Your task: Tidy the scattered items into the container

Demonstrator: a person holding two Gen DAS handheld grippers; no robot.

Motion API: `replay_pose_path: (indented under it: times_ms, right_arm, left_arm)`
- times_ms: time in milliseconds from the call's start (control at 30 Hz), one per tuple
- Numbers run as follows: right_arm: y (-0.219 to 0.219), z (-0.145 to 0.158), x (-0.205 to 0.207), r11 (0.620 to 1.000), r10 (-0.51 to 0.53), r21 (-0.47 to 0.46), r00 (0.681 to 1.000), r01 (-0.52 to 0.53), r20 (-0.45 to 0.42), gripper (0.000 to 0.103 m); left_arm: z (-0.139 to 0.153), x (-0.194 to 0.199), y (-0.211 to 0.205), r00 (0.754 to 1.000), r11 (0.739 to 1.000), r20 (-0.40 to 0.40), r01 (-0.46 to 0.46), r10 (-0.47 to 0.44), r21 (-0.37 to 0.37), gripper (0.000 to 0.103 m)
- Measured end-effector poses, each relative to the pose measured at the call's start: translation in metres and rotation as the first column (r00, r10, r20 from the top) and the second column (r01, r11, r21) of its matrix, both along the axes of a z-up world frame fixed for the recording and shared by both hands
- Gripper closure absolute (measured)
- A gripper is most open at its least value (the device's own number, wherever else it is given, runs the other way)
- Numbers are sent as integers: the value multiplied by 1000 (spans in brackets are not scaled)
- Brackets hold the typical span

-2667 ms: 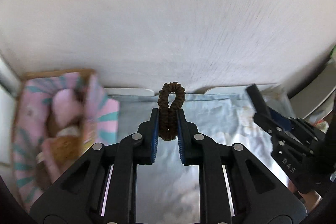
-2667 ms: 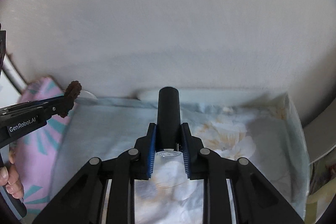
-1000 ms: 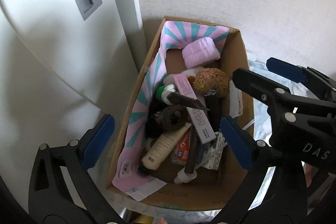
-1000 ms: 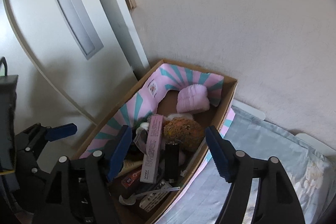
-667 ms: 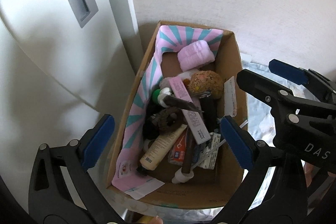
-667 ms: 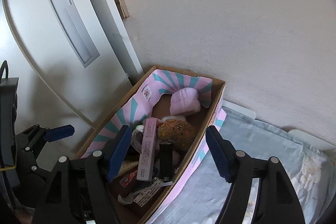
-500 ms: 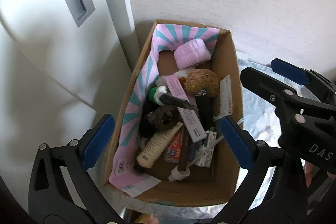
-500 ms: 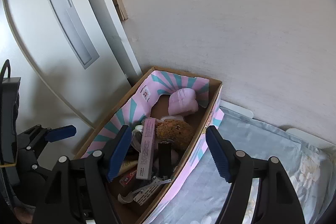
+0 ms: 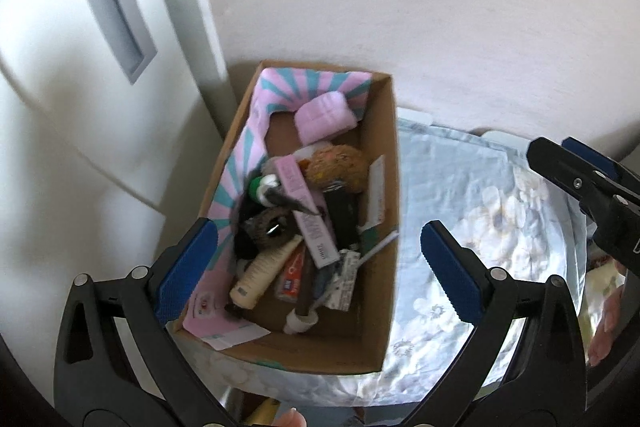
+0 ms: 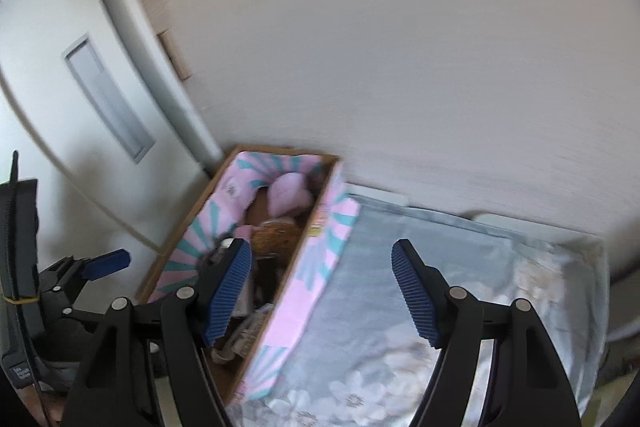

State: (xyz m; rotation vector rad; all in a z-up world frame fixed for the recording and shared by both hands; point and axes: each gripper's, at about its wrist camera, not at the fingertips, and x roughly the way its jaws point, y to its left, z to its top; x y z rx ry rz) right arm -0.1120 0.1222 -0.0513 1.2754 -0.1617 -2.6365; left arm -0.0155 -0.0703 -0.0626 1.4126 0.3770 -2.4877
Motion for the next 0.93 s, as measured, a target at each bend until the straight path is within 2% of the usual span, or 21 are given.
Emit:
replay_pose_path:
  times_ms: [367,633,867,933]
  right_arm:
    - [58,1,36,989,-149,20,989,149,13,34]
    - [93,2,59,970,-241,44,970,241,2,34]
    - [113,3,75,954,-294,61,956,293,3,34]
    - [116,2,79,951,-302,65,953,301,3,34]
  left_arm:
    - [35,-15,66,992,987,-32,118,-123,-110,1]
    - [54,-20,113,972,972,-81,214,-222,-101,1]
    - [61,-16,132,962,968,-120,237,-246,-82,1]
    - [60,-16,134,963,968,-108,242,-249,-69,1]
